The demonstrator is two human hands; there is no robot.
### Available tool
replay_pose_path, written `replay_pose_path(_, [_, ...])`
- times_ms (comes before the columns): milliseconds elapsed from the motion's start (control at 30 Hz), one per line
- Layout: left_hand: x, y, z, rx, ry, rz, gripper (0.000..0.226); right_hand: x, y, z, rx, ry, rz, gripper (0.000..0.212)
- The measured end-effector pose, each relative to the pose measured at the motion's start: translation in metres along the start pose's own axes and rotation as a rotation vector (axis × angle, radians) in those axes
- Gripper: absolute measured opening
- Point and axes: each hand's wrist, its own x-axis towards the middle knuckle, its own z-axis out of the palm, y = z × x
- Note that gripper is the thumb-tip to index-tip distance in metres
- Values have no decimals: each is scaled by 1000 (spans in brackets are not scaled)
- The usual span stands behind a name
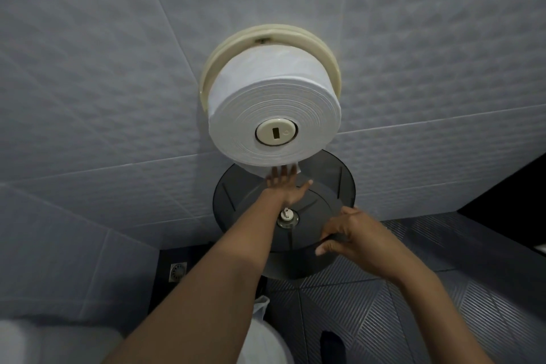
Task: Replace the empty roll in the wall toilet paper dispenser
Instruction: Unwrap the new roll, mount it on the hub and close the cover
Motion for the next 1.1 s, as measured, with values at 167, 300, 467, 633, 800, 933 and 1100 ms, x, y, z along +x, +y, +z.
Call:
replay_pose_path(167, [1,0,-2,-9,3,-11,77,0,2,0,23,-13,13,16])
replay_pose_path(300, [-12,0,-3,-29,-23,15,75,-1,1,0,43,-17,37,13])
replay_pose_path(467, [-34,-1,-5,22,-37,16,76,-2,-1,-3,55,-38,82,15])
replay_pose_path(633, [-68,-5,-8,59,-123,5,77,-5,-8,-5,68,-49,92,18])
replay_pose_path(800, [-133,-16,-16,-141,-143,61,75,-5,-9,-7,26,-49,97,22])
replay_pose_path(933, [-202,-31,-2,-153,449,261,49,-1,-16,-20,24,-42,93,28])
replay_pose_path(1100, [-246,-53,42,-32,737,422,72,6,-29,-51,43,-79,100,24])
